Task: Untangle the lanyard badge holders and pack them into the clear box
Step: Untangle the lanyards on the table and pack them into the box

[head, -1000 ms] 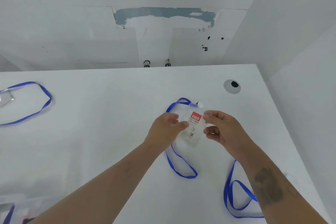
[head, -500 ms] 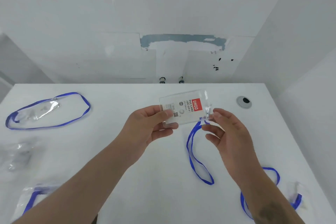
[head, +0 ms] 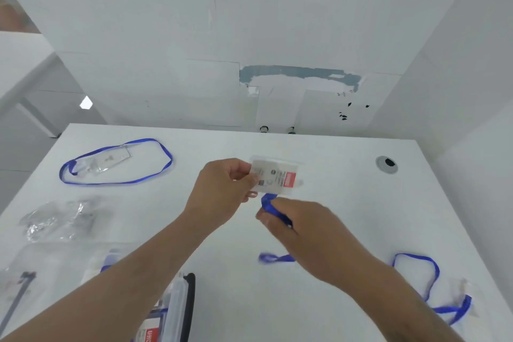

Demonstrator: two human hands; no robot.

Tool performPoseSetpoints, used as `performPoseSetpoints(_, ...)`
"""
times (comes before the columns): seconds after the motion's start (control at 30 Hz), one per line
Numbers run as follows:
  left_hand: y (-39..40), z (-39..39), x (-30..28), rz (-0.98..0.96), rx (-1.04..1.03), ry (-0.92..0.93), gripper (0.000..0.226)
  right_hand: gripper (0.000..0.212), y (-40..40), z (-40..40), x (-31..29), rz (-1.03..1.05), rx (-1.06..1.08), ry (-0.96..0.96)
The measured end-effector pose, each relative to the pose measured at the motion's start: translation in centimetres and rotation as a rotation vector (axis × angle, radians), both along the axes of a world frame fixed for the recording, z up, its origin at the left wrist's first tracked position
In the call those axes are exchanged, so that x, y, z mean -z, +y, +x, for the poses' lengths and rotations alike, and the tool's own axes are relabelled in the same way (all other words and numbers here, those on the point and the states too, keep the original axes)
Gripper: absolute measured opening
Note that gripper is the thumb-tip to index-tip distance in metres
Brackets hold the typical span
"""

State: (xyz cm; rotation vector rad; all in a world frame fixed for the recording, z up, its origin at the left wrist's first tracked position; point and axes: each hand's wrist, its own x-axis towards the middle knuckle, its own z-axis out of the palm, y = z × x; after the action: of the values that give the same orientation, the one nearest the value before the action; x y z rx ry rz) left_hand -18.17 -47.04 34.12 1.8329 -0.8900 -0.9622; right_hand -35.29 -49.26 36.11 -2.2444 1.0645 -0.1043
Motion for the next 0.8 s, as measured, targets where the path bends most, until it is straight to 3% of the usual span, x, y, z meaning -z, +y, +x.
performPoseSetpoints(0.13,2.1,1.3,0.8,0.076,0.104,-0.097,0.009,0.025,-2.4,-0.4,-3.1,-0.207,0.029,0.07)
performPoseSetpoints(0.33,4.5,2.7,-0.5,0.184,0.38,0.167,0.01,0.02,-6.4,-0.4,-2.8,0.024,0.121,-0.077)
performPoseSetpoints(0.43,5.4,3.4,-1.2,0.148,0.303,0.493,0.009,0.012,-5.5,0.4,-0.3,0.231,0.197,-0.264)
performPoseSetpoints(0.57,5.4,3.3,-1.1,0.054,-0.01,0.771,0.006,0.023,-1.3,1.5,3.8,0.24,0.235,-0.261)
performPoseSetpoints(0.67,5.2,3.3,-0.2,0.054,-0.199,0.627,0.003,0.026,3.3,2.4,4.6,0.106,0.133,-0.251)
performPoseSetpoints(0.8,6.0,3.8,1.2,0.108,-0.192,0.202,0.008,0.021,6.6,2.5,3.3,-0.203,-0.057,-0.045)
